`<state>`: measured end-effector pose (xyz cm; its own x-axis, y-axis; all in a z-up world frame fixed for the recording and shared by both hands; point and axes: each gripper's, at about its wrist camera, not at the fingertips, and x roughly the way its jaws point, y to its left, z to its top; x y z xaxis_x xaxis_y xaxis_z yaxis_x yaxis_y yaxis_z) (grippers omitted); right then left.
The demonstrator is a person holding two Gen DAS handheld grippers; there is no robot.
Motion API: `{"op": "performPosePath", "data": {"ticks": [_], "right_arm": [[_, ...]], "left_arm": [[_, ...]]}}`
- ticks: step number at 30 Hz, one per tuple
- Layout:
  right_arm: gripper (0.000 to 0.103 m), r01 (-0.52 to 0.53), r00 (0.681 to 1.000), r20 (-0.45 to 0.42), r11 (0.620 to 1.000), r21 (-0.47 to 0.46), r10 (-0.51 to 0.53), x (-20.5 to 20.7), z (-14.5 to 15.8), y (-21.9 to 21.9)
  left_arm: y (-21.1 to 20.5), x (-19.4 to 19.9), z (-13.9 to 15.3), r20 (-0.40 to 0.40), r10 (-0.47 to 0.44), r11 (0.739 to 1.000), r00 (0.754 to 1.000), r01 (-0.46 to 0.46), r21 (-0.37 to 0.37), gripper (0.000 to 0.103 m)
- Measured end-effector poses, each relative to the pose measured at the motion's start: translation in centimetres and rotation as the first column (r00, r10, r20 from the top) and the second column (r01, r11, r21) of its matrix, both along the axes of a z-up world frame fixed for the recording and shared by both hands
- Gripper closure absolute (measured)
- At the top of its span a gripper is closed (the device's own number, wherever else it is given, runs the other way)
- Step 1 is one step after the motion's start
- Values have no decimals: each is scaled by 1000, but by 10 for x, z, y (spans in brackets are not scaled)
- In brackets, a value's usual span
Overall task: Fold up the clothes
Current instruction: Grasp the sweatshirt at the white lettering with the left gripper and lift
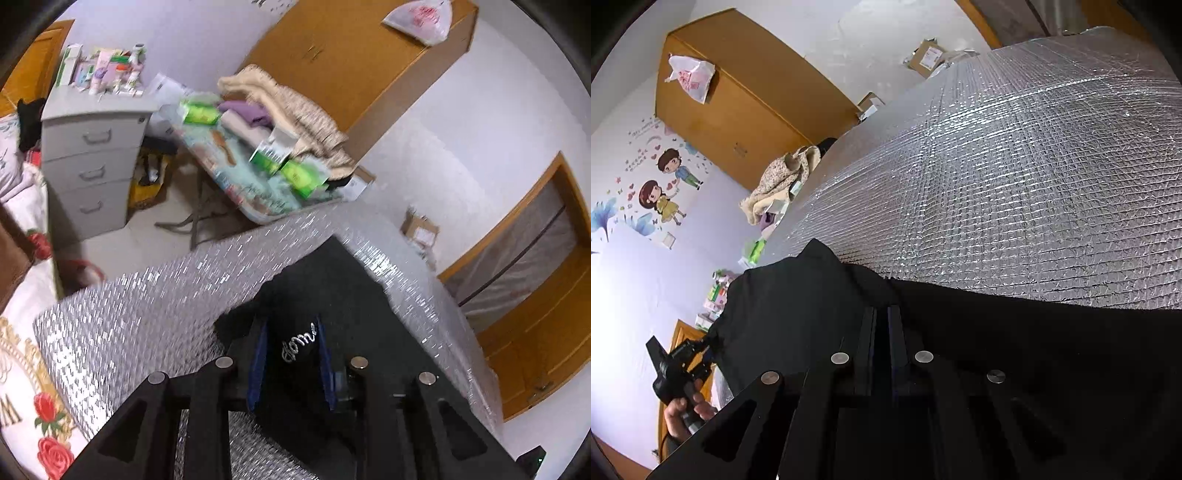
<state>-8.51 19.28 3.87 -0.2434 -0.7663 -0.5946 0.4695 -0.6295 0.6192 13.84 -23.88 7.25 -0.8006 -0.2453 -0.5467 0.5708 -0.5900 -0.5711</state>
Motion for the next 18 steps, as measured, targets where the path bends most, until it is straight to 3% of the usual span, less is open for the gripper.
{"op": "performPosePath", "data": {"ticks": [4, 5, 9, 12, 18], "right_arm": [[97, 0, 1000, 0, 1000, 0, 0, 0, 0, 5], [97, 0, 1000, 0, 1000, -1, 0, 1, 1, 6], [97, 0, 1000, 0, 1000, -2, 0, 0, 0, 6], [97, -2, 1000, 2, 1000, -5, 2, -1, 0, 7], [97, -3, 1000, 3, 1000, -8, 3, 0, 0, 7]], "left_arm": [[12, 1, 10, 21, 14, 990, 1000, -11, -140, 76], [12, 0, 7, 41, 17, 989, 999, -11, -145, 76], [1, -2, -19, 140, 14, 999, 990, -9, -34, 74], [0, 9, -16, 110, 16, 1000, 994, -14, -27, 70], [0, 41, 5, 25, 103, 992, 994, -100, -81, 72]]}}
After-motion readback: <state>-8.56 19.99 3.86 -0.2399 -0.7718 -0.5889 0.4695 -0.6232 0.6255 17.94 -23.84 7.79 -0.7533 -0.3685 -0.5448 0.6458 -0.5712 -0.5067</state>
